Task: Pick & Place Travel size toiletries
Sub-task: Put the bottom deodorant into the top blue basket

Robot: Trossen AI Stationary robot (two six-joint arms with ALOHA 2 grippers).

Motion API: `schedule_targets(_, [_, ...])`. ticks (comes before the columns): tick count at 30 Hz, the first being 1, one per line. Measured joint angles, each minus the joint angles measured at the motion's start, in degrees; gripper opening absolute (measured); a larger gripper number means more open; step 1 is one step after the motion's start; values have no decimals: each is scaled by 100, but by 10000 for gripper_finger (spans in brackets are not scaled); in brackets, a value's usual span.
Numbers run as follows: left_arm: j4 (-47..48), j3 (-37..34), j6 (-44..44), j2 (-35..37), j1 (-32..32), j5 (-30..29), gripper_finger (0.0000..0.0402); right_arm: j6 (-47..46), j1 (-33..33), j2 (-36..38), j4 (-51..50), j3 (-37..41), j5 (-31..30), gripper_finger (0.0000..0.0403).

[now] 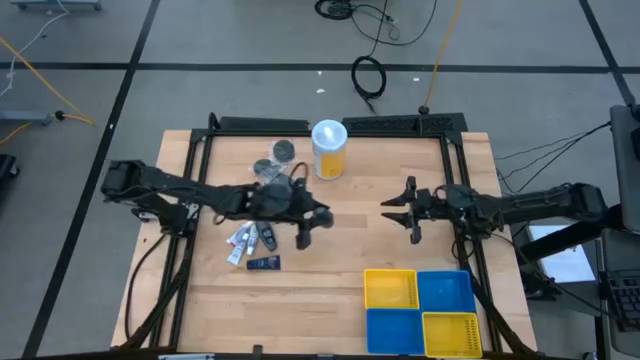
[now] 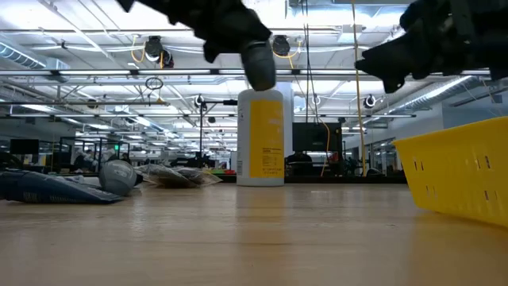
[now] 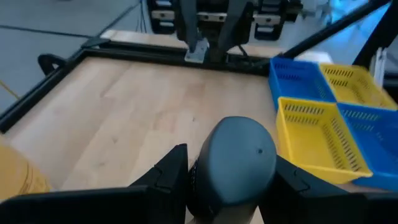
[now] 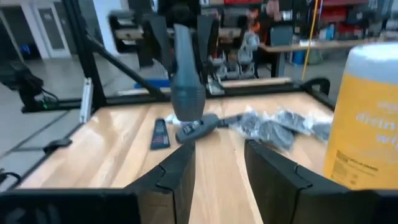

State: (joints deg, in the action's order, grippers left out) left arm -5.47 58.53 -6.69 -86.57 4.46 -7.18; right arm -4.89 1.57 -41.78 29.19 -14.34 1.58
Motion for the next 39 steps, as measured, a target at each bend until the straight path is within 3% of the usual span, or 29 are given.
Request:
schedule_targets(9, [1228,1786,486,-1354,-194,8,128,355,34,-1352,-32,-979,15,130])
schedule_targets(14, [1496,2326,676,-1693,-187,-34,128,459,34,-1720,-141,-1157,15,147])
schedule_targets(25, [1416,2430,837,-1663,-183,-86,128,409,34,-2073,298,-1157,2,245])
schedule_targets(39, [409,2430,1116,-1687,-183,-44,128,495,32,-2118,766,-1153,15,240])
